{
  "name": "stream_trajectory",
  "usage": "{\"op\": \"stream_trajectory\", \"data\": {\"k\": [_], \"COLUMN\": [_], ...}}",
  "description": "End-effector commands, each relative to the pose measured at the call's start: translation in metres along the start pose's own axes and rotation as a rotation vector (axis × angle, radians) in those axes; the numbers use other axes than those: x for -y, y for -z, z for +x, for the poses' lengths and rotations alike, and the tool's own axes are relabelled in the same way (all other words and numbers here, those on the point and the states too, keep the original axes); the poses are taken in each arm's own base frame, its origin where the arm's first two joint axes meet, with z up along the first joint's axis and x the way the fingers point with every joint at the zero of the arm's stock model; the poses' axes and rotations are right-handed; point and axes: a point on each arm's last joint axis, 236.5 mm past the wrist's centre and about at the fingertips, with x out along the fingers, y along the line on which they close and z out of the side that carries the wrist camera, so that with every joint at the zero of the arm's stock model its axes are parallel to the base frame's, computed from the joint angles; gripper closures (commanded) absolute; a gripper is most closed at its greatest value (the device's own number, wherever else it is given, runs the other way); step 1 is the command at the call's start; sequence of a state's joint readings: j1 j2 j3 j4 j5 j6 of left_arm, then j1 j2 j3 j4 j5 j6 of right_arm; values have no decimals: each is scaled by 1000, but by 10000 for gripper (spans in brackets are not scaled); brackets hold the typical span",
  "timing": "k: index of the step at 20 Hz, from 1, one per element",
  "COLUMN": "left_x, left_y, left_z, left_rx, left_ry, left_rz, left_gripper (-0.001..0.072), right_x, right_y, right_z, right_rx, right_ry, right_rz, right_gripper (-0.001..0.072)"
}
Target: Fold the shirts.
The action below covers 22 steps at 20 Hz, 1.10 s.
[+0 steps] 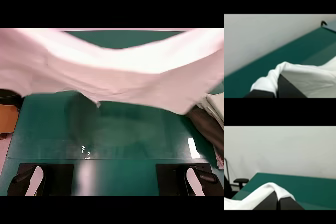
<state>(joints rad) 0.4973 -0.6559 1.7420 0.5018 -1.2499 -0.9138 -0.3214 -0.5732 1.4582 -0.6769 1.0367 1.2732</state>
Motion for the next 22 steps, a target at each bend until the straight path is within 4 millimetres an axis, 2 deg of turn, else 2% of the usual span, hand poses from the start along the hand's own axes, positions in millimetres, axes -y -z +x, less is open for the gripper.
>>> {"op": "stream_trajectory", "data": {"k": [1,2,3,4,6,8,9,10,12,14,15,17,18,20,22], "left_x": [28,27,22,14,-7,-32,-44,-51,-44,-25,-26,-41,-43,-48,-68], "left_y": [-93,-94,-86,-73,-31,23,55,97,187,280,325,407,432,459,470], "left_z": [-42,-41,-35,-25,3,33,49,68,105,139,154,179,187,210,232], "left_rx": [230,229,203,155,23,-107,-169,-241,-376,-465,-503,-556,-581,-578,-565], "left_ry": [-104,-102,-89,-65,3,71,108,158,275,317,268,126,125,149,116], "left_rz": [191,180,150,106,-6,-145,-228,-318,-453,-520,-525,-554,-566,-595,-592], "left_gripper": [687,687,686,686,686,686,686,685,686,686,686,686,686,686,686], "right_x": [-29,-28,-20,-7,32,64,82,98,116,131,145,175,190,212,231], "right_y": [-61,-68,-67,-59,-19,40,83,130,219,284,308,340,352,367,372], "right_z": [-27,-23,-14,-1,33,68,84,99,124,147,158,174,182,199,220], "right_rx": [119,110,82,30,-125,-274,-371,-468,-608,-658,-668,-670,-677,-703,-707], "right_ry": [26,24,24,22,14,-12,-2,18,37,58,90,162,182,187,193], "right_rz": [-137,-150,-147,-124,-37,57,109,145,187,211,229,259,256,239,242], "right_gripper": [698,698,698,698,698,698,698,698,698,698,698,698,697,696,696]}}
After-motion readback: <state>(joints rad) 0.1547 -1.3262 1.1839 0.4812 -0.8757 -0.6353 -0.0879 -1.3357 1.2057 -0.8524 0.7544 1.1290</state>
